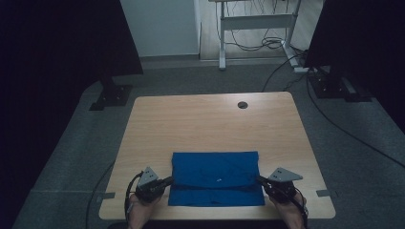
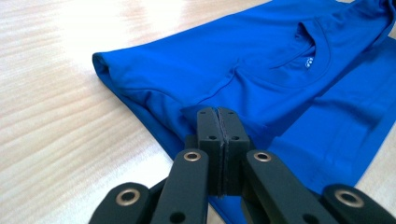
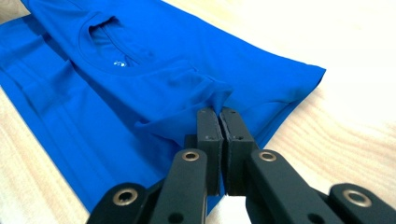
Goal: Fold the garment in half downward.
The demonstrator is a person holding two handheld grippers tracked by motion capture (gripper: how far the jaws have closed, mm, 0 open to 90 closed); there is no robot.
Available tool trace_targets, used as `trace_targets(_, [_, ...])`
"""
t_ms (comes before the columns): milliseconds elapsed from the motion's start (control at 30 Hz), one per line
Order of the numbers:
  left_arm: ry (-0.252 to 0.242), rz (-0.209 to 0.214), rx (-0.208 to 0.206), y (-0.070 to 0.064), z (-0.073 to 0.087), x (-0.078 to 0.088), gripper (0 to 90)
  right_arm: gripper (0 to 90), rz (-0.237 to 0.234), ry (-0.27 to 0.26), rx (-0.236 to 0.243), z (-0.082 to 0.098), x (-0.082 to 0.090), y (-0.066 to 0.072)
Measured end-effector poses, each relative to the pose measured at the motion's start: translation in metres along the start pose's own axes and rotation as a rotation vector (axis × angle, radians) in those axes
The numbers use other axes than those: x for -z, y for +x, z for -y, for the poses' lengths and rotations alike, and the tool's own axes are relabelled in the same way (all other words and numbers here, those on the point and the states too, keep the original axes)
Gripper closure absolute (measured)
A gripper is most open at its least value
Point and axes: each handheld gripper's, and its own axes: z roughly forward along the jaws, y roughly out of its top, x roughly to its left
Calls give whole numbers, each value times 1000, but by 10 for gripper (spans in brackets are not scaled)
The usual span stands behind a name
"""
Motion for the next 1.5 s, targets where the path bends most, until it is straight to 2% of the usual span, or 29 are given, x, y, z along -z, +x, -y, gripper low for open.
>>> trace_targets(167, [46,-6,22,3,7,-7,893,865,-16,52,-30,13,-8,-3])
trace_targets(200, [69,-8,31,5,10,-12,891,858,-23,60,-40,16,-10,-4])
trace_targets(267, [66,1,42,6,12,-14,886,844,-30,78,-54,21,-14,-6])
trace_targets(367, [64,9,46,7,13,-14,852,824,-43,69,-75,24,-14,-9])
trace_targets(433, [77,-9,51,8,13,-15,715,771,-43,65,-82,24,-14,-10])
trace_targets(500, [75,-7,62,10,13,-14,623,701,-43,63,-92,25,-14,-11])
trace_targets(533, [73,-23,58,12,12,-13,533,642,-37,63,-95,25,-13,-12])
trace_targets(600, [71,-17,58,15,11,-11,389,522,-28,59,-110,25,-13,-14])
trace_targets(667, [50,-16,66,18,8,-10,301,428,-15,52,-112,24,-13,-16])
trace_targets(767, [39,-10,66,20,3,-10,216,320,-10,39,-117,22,-14,-18])
trace_targets(900, [45,-10,58,21,1,-14,174,228,-1,44,-102,21,-17,-20])
trace_targets(1033, [50,-20,40,20,0,-17,163,178,6,38,-111,21,-19,-21])
trace_targets(1300, [28,-14,11,16,-6,-18,159,133,17,26,-118,16,-19,-22])
trace_targets(1500, [13,-12,-16,12,-13,-21,153,123,11,31,-95,11,-22,-20])
